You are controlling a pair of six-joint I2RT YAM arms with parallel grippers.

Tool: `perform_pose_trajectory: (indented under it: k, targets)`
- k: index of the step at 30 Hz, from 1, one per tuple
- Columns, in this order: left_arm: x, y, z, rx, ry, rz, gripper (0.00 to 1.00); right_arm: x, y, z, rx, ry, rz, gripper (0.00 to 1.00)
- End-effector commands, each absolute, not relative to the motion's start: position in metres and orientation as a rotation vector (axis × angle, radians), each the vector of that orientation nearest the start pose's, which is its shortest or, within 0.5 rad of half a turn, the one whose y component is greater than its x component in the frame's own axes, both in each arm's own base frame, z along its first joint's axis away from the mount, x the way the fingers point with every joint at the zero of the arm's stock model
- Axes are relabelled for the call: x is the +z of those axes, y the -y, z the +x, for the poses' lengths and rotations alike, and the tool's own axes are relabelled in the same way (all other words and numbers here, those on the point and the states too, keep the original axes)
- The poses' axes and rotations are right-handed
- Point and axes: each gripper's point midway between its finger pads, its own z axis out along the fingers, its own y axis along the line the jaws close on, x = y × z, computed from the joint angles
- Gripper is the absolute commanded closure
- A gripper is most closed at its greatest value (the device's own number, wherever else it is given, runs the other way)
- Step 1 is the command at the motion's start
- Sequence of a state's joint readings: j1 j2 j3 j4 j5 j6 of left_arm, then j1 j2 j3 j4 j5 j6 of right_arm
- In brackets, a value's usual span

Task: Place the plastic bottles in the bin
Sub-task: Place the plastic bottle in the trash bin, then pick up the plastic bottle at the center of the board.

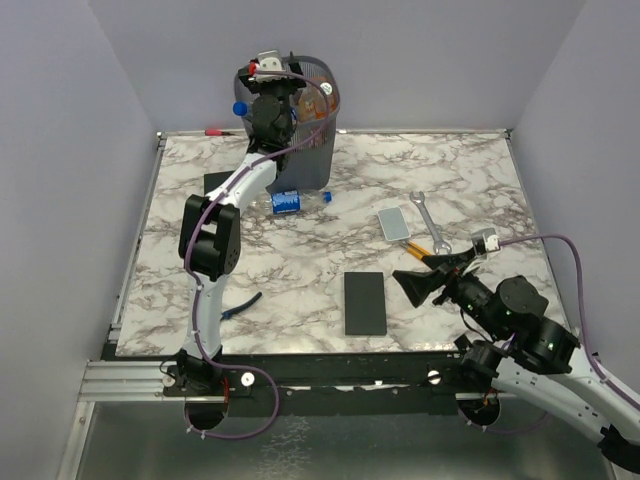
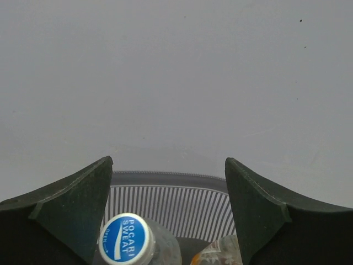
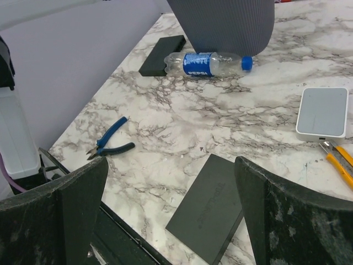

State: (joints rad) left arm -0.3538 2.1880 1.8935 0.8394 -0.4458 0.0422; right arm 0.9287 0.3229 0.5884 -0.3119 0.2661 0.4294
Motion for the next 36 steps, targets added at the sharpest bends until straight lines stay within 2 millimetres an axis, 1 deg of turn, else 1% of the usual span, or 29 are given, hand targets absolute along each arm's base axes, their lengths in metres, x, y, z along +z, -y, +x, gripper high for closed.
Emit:
perform_pose_trajectory:
  k: [1, 2, 3, 4, 8, 11, 12, 13, 15, 18, 20, 22, 23, 26, 29, 32, 34, 36]
  targets:
    - [0.459, 0.153, 0.61, -0.133, -0.958, -0.221, 0.12, 0.266, -0.172, 0.171, 0.797, -1.679, -0.19, 0.0]
    - [0.472, 0.152, 0.604, -0.142, -0.934, -0.223, 0.09, 0.266, -0.172, 0.171, 0.794, -1.678, -0.19, 0.0]
    - [0.486, 0.152, 0.599, -0.15, -0.912, -0.228, 0.03, 0.266, -0.173, 0.172, 0.791, -1.678, -0.19, 0.0]
    - [0.499, 0.151, 0.592, -0.158, -0.888, -0.235, 0.01, 0.266, -0.173, 0.173, 0.789, -1.677, -0.192, 0.0]
    - [0.562, 0.146, 0.555, -0.19, -0.774, -0.261, 0.01, 0.267, -0.175, 0.174, 0.781, -1.678, -0.201, 0.0]
    - [0.602, 0.145, 0.518, -0.197, -0.711, -0.308, 0.01, 0.265, -0.176, 0.176, 0.769, -1.687, -0.204, 0.0]
    - [0.612, 0.148, 0.503, -0.193, -0.703, -0.314, 0.01, 0.265, -0.176, 0.177, 0.765, -1.689, -0.201, 0.0]
    - [0.625, 0.149, 0.483, -0.184, -0.695, -0.321, 0.01, 0.265, -0.176, 0.178, 0.761, -1.689, -0.196, 0.0]
    - [0.628, 0.159, 0.452, -0.176, -0.728, -0.334, 0.01, 0.267, -0.175, 0.181, 0.747, -1.688, -0.181, 0.0]
    - [0.602, 0.179, 0.415, -0.233, -0.826, -0.322, 0.01, 0.267, -0.17, 0.189, 0.704, -1.689, -0.137, 0.0]
    - [0.572, 0.185, 0.397, -0.303, -0.912, -0.333, 0.01, 0.268, -0.168, 0.195, 0.678, -1.689, -0.104, 0.0]
    - [0.529, 0.188, 0.388, -0.366, -1.038, -0.36, 0.01, 0.267, -0.168, 0.201, 0.65, -1.694, -0.082, 0.0]
    - [0.501, 0.189, 0.386, -0.373, -1.131, -0.364, 0.01, 0.265, -0.17, 0.204, 0.634, -1.703, -0.081, 0.0]
    - [0.429, 0.182, 0.374, -0.367, -1.329, -0.386, 0.01, 0.252, -0.18, 0.215, 0.579, -1.765, -0.088, 0.0]
    - [0.368, 0.172, 0.354, -0.355, -1.485, -0.384, 0.01, 0.237, -0.193, 0.228, 0.529, -1.832, -0.079, 0.0]
    - [0.323, 0.162, 0.33, -0.372, -1.597, -0.363, 0.01, 0.23, -0.211, 0.241, 0.529, -1.85, -0.071, 0.0]
    - [0.298, 0.15, 0.313, -0.368, -1.639, -0.371, 0.01, 0.228, -0.228, 0.253, 0.55, -1.853, -0.07, 0.0]
    - [0.28, 0.135, 0.298, -0.352, -1.655, -0.371, 0.01, 0.225, -0.242, 0.27, 0.582, -1.878, -0.059, 0.0]
